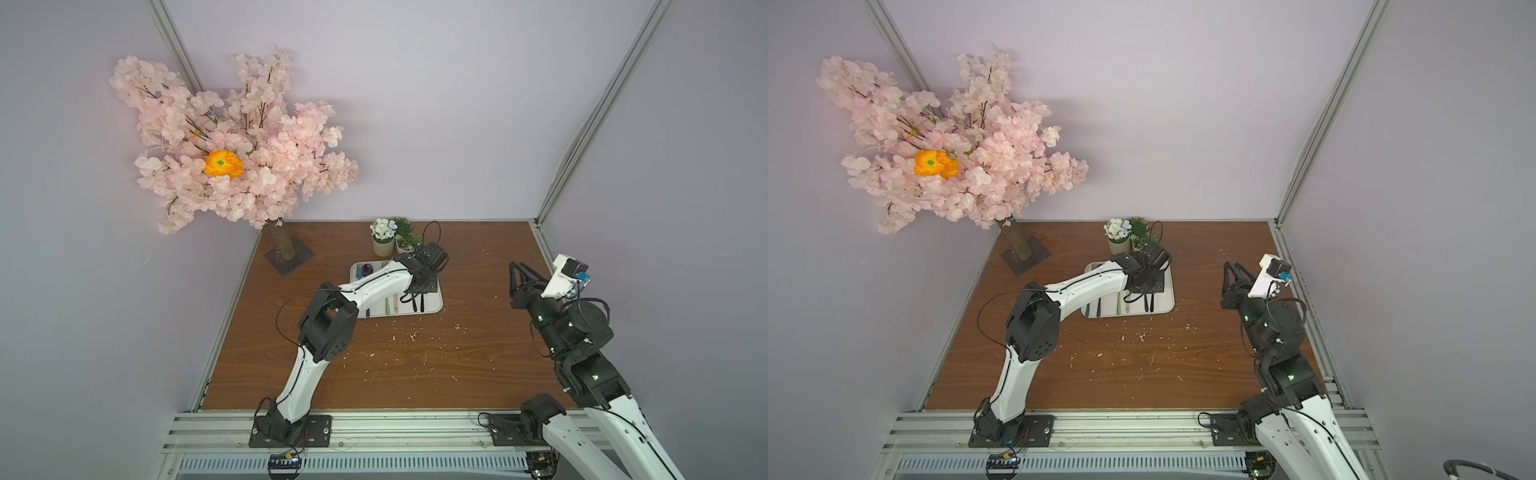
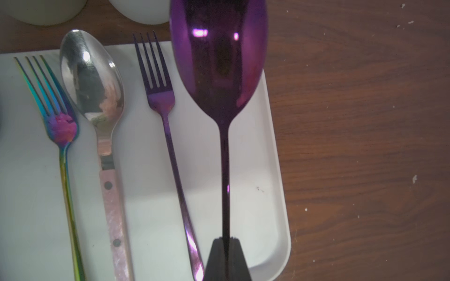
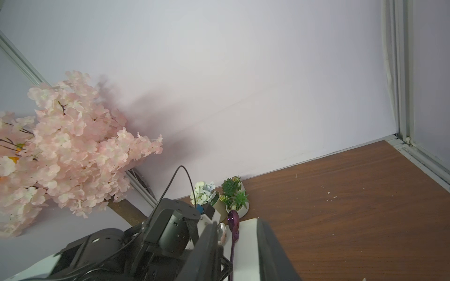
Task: Set the spoon and fork side by side
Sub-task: Place the spoon on the tray.
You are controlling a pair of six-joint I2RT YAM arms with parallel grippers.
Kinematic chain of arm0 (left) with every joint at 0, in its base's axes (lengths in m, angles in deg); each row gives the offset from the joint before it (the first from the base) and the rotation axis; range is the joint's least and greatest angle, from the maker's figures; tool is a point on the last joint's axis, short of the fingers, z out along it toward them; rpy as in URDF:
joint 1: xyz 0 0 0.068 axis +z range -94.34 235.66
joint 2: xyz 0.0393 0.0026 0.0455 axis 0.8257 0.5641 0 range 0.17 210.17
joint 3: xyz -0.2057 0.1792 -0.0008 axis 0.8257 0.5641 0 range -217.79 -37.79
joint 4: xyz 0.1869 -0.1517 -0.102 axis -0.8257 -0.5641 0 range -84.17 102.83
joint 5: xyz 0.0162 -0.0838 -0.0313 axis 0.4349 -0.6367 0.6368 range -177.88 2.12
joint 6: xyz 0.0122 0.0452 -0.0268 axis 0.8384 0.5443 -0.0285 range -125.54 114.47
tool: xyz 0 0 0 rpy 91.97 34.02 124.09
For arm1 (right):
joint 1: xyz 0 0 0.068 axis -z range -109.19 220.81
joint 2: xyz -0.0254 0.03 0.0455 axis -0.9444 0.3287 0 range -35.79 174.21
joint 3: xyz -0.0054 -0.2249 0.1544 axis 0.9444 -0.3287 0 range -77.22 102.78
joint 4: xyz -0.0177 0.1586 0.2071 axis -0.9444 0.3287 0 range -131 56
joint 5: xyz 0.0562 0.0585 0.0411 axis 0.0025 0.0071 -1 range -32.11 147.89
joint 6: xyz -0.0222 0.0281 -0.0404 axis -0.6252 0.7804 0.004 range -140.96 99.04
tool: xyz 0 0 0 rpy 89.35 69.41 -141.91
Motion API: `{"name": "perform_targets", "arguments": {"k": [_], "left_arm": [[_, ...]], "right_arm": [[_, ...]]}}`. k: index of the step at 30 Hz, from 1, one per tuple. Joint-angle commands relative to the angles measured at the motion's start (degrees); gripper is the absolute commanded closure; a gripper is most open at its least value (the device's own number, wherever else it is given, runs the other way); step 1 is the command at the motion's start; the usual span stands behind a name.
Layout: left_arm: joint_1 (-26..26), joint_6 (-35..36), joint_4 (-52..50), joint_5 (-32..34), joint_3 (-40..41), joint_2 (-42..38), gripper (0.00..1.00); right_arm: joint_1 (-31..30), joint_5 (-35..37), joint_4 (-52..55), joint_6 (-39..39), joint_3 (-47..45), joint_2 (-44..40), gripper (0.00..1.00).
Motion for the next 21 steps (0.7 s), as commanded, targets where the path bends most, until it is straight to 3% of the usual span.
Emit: {"name": "perform_targets", "arguments": {"k": [1, 21], "left_arm": [[0.93, -3.79, -0.59, 0.38, -2.89, 1.7, 1.0], [2.98, -4.25, -0.59, -2.92, -7.29, 8.94, 1.0]], "right_arm": [[0.17, -3.47, -2.18, 1.24, -0.9, -0.15, 0.69], [0.15, -4.72, -2.41, 1.27, -2.88, -1.31, 0.69]]}}
